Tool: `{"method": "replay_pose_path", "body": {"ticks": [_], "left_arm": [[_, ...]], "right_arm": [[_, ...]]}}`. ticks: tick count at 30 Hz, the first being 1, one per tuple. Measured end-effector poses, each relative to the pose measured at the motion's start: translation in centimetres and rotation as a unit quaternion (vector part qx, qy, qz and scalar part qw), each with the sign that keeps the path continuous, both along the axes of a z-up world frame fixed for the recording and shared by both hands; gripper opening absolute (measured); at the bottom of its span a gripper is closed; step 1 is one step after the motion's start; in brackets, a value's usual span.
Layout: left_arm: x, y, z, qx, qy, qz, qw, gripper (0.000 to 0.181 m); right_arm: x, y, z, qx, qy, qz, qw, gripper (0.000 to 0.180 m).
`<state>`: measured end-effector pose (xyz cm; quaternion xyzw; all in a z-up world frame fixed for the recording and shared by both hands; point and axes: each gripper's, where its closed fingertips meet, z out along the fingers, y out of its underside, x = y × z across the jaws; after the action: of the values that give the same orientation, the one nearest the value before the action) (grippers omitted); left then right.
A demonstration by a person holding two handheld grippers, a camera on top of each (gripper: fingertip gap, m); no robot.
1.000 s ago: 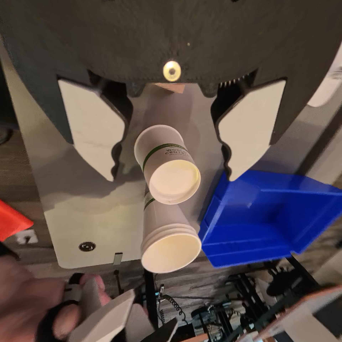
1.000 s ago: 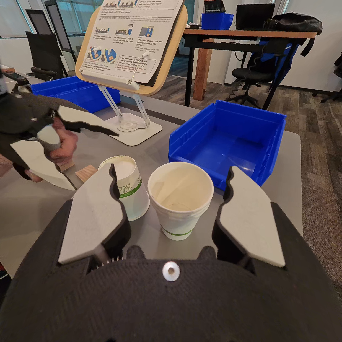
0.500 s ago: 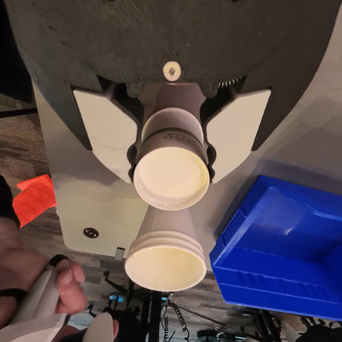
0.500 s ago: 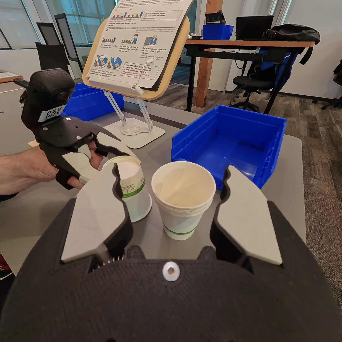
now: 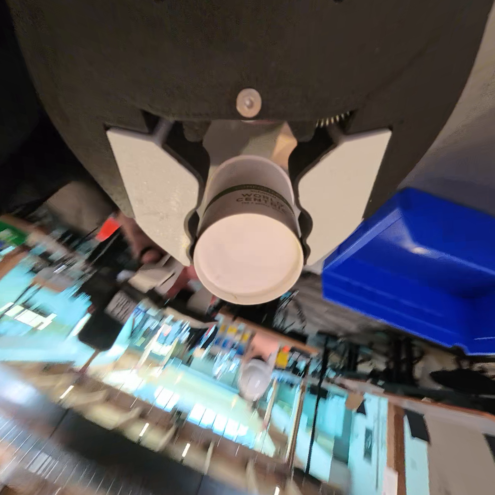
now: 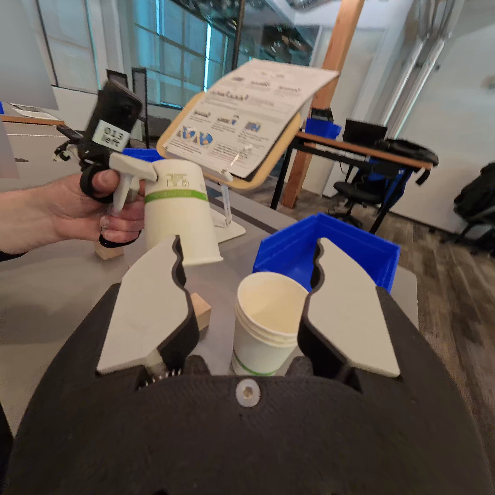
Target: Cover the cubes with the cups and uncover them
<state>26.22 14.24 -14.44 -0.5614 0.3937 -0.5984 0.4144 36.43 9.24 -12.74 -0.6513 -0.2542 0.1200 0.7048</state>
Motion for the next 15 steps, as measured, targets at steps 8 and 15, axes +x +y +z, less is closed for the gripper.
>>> {"method": "replay_pose_path", "body": {"ticks": [8, 15], "left_arm": [[-2.8, -1.3, 3.7, -0.179, -0.198, -0.094, 0.959, 0.073], [-2.4, -3.1, 4.2, -0.215, -0.246, -0.133, 0.936, 0.073]], "right_arm": [[-4.8, -0.4, 0.4, 0.059, -0.042, 0.053, 0.996, 0.07], [-8.1, 0.1, 0.2, 0.079, -0.042, 0.085, 0.992, 0.048]]}}
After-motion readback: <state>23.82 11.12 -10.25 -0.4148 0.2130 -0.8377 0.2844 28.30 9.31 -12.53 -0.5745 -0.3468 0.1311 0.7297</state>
